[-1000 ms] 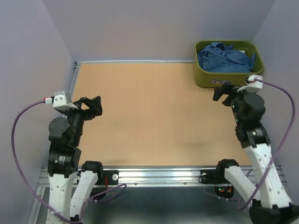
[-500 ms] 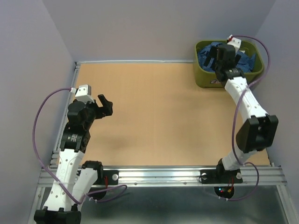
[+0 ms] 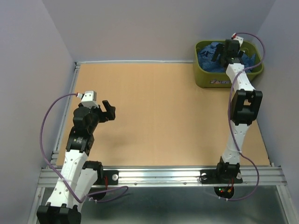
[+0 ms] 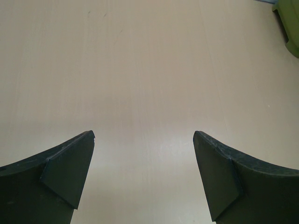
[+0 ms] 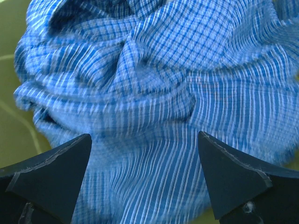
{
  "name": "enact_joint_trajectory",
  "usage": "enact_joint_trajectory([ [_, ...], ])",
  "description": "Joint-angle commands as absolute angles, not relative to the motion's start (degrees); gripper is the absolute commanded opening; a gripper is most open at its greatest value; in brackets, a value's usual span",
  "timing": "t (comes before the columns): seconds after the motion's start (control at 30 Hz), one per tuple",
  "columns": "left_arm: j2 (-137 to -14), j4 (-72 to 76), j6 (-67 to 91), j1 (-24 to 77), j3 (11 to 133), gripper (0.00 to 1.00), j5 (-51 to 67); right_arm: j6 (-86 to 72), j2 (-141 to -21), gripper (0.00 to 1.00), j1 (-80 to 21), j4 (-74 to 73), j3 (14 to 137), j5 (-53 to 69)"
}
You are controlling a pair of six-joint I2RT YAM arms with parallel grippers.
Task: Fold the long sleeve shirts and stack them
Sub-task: Grab the shirt from the pile, then move the shirt to the center of the board
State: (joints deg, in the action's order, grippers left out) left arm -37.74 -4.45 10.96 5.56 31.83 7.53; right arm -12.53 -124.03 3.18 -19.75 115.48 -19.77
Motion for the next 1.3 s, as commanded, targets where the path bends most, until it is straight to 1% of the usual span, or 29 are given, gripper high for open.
enact_joint_trajectory([
  [0.0, -37.3, 1.2, 9.9, 5.8, 32.3, 0.99, 7.7, -9.3, -127.8, 1.00, 4.6, -18.5, 123.1, -13.5],
  [0.13, -37.2, 1.3, 9.6, 5.9, 32.3, 0.99, 7.2, -6.6, -131.7, 1.00, 5.1, -18.2, 127.1, -10.9],
  [0.2, -37.3, 1.4, 9.5, 6.1, 32.1, 0.99, 7.3, -5.4, -132.4, 0.95, 5.1, -18.0, 127.6, -8.1],
  [0.3, -37.3, 1.6, 9.6, 6.3, 32.1, 0.99, 7.3, -4.5, -132.4, 0.63, 5.1, -17.8, 128.2, -4.1],
  [0.33, -37.2, 1.6, 9.6, 6.4, 32.0, 0.99, 7.2, -4.2, -131.8, 0.41, 5.1, -17.7, 128.3, -2.9],
  [0.37, -37.1, 1.7, 9.4, 6.5, 31.9, 0.99, 7.1, -3.8, -131.3, 0.30, 5.1, -17.7, 128.5, -0.9],
  [0.4, -36.9, 1.7, 9.5, 6.7, 31.9, 0.99, 6.9, -3.5, -130.8, 0.22, 5.1, -17.6, 128.6, -0.4],
  [0.43, -36.6, 1.8, 9.4, 6.9, 31.9, 0.99, 6.8, -3.1, -129.1, 0.09, 5.1, -17.4, 128.7, -0.4],
  [0.47, -36.0, 1.8, 9.3, 7.0, 31.8, 0.99, 6.7, -2.2, -128.3, 0.01, 5.1, -17.4, 128.8, 1.2],
  [0.67, -34.6, 1.9, 9.0, 8.0, 31.6, 0.99, 6.0, 1.8, -120.2, 0.01, 5.1, -15.9, 129.6, 2.9],
  [0.87, -33.0, 1.9, 8.8, 8.7, 31.6, 0.99, 4.5, 2.1, -112.4, 0.01, 4.7, -12.3, 131.2, 4.9],
  [0.97, -32.2, 1.9, 8.7, 9.0, 31.5, 0.99, 3.8, 2.0, -109.2, 0.01, 4.0, -10.2, 134.2, 8.0],
  [1.1, -31.1, 1.8, 8.6, 9.3, 31.4, 0.99, 2.0, 0.4, -107.2, 0.01, 1.9, -7.0, 140.5, 15.4],
  [1.23, -30.1, 1.7, 8.4, 9.6, 31.4, 0.99, 1.2, -3.2, -105.7, 0.01, -2.0, -0.6, 142.6, 21.6],
  [1.27, -30.0, 1.6, 8.4, 9.7, 31.4, 0.99, 1.1, -4.1, -104.8, 0.01, -3.8, 3.2, 142.5, 22.7],
])
